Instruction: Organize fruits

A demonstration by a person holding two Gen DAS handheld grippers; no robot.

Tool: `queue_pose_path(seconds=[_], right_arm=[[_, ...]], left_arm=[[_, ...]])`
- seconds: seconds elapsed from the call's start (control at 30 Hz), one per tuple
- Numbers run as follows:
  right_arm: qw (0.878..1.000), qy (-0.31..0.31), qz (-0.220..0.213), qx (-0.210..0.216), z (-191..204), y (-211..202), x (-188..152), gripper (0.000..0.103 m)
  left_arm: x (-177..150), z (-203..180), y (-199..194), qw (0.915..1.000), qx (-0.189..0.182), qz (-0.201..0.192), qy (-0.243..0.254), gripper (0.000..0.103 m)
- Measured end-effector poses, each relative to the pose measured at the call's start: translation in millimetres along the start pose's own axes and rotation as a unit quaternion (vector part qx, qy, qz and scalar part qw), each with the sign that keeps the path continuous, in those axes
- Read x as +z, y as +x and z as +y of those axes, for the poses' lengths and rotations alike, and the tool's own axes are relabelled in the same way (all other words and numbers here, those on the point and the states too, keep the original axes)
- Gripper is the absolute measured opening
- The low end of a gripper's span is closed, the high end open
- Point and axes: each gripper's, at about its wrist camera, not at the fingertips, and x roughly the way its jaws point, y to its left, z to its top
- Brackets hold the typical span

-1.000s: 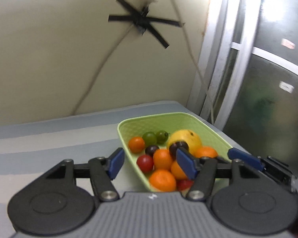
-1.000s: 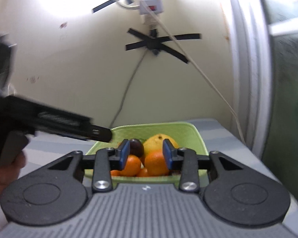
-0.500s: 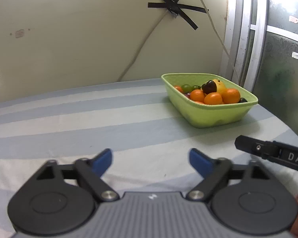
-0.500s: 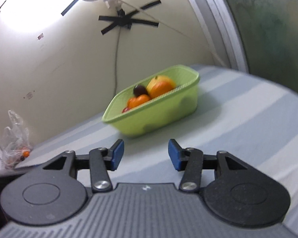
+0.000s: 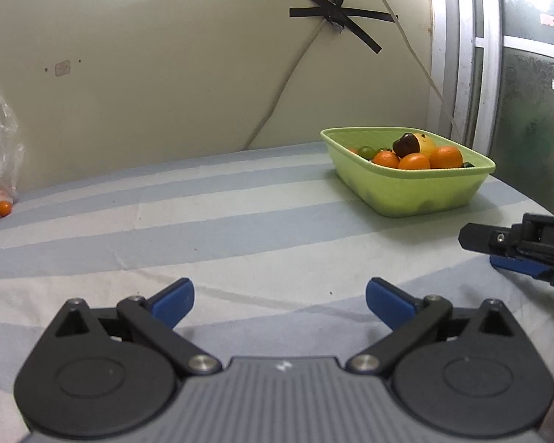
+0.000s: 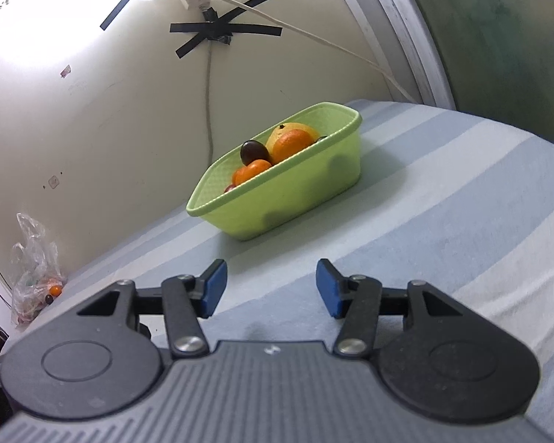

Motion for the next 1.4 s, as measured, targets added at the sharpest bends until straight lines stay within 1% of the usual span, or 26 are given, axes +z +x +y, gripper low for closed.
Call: queue_pose_path(seconds=[0.27,0.57,0.63,0.7,0.83,1.0,1.13,1.27,1.4], right_arm=[[1.0,-0.01,-0.001,0.0,2.8,-0.2,-1.2,0.056],[1.0,-0.007,-0.001,0.003,1.8,0.1,-0.8,0.057],[1.0,-0.006,0.0,0.005,1.2,0.3,-0.5,0.058],[1.0,-0.005,-0.002,0.007,0.1,-0.1,0.1,0.062],[1.0,-0.004,-0.003,0.009,-0.6,-0.2,0.2,0.062],[1.0,0.007,-0.004,0.015,-3.2,-1.2,0.9,0.062],[0.999,0.025,-0.004,0.024,-9.0,-2.0,3.1,0.062],[0.999,0.045,0.0,0.03,-14.8,-1.3,5.5,0.062],[0.998,0.046,0.0,0.032,-14.1,-2.1,5.3,0.062]], left_arm=[[-2.0,-4.7,-3.2,0.9999,0.004,-0.01,0.009,0.103],[-2.1,-3.1,-3.1,0.9999,-0.004,-0.007,0.006,0.103],[-2.2,-3.4,-3.2,0.9999,-0.004,-0.008,0.008,0.103],[-2.5,-4.4,-3.9,0.9999,-0.002,-0.01,0.011,0.103],[-3.1,-5.5,-5.4,0.9998,0.003,-0.014,0.014,0.103],[-3.6,-7.7,-6.6,0.9995,0.019,-0.02,0.016,0.103],[-4.7,-9.8,-9.0,0.9991,0.02,-0.029,0.022,0.103],[-5.0,-11.4,-8.6,0.9992,0.015,-0.027,0.026,0.103],[-5.4,-12.7,-7.9,0.9993,0.012,-0.023,0.026,0.103]])
